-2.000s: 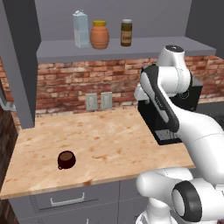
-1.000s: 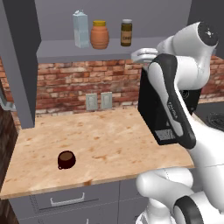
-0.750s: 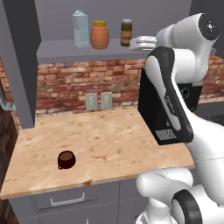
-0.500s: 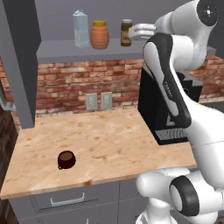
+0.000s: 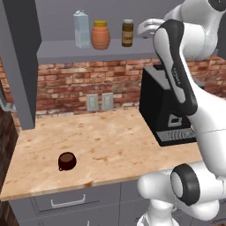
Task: Pick the cinnamon and honey bottle from the cabinet and place them next to the mug.
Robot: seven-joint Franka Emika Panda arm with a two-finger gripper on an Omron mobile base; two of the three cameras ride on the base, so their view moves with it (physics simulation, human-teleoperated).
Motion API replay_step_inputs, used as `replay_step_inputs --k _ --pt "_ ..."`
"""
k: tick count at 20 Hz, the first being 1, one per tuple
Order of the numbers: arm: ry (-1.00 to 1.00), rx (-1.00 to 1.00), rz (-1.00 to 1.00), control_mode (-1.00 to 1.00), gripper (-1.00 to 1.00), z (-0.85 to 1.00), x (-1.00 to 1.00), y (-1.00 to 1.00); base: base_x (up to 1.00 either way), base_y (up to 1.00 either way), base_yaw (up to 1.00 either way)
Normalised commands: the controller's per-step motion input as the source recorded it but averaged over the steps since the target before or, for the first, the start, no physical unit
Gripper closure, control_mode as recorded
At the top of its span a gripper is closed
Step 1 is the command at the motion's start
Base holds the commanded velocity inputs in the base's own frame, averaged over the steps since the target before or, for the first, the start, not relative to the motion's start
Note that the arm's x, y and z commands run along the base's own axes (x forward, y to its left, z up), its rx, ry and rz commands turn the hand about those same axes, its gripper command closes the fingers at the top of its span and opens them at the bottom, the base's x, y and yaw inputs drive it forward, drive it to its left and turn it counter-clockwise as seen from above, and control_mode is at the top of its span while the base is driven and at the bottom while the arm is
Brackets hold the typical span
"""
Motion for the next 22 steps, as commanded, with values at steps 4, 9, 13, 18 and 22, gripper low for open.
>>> replay_step_inputs --k 4,9,13,18,22 --pt "-0.01 -0.02 0.00 -1.00 -1.00 0.02 0.36 -0.01 0.00 0.00 0.00" --pt "0.00 -0.19 0.00 -1.00 -1.00 -0.08 0.34 0.02 0.00 0.00 0.00" --pt "0.00 -0.06 0.00 -1.00 -1.00 0.00 0.42 0.09 0.00 0.00 0.00" --pt "0.00 0.00 0.00 -1.00 -1.00 -0.03 0.47 0.19 0.00 0.00 0.00" --pt "0.00 0.00 0.00 -1.00 -1.00 0.00 0.48 0.11 0.00 0.00 0.00"
